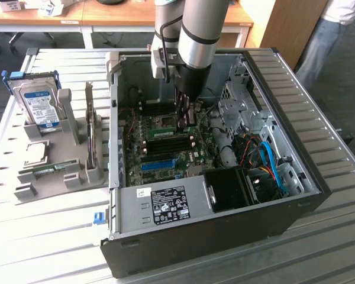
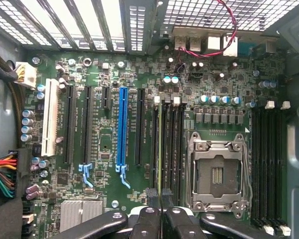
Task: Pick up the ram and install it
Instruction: 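Insert the ram into the slot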
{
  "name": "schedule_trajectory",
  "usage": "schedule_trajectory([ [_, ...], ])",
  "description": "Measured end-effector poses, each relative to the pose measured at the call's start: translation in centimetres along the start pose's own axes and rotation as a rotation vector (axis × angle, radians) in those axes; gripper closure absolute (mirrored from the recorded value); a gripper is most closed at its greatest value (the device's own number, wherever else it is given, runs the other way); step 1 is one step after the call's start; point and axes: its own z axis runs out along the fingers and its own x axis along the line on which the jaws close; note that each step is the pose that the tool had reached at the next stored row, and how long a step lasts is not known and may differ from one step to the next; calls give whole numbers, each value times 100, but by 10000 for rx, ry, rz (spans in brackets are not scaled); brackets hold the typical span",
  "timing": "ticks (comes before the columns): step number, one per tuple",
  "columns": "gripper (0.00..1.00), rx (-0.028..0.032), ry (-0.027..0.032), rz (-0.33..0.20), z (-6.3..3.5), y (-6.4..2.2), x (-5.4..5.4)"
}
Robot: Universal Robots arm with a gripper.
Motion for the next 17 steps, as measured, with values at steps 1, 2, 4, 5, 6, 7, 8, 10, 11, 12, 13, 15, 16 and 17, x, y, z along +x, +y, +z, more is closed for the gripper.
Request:
schedule_trajectory([
  [1,88,0,0,0,0,0,0],
  [2,88,1,-2,0,5,0,1],
  [4,88,0,1,-1,32,-2,3],
  [5,88,0,1,0,47,-4,4],
  [6,88,0,1,0,62,-5,5],
  [7,88,0,0,0,75,-6,5],
  [8,88,0,1,0,87,-7,6],
  [10,88,0,0,0,109,-8,7],
  [11,88,0,0,0,119,-9,8],
  [12,88,0,1,0,130,-10,9],
  [13,88,0,0,0,142,-11,9],
  [15,88,0,0,-1,165,-12,11],
  [16,88,0,0,-1,178,-13,12],
  [17,88,0,0,-1,187,-14,12],
])
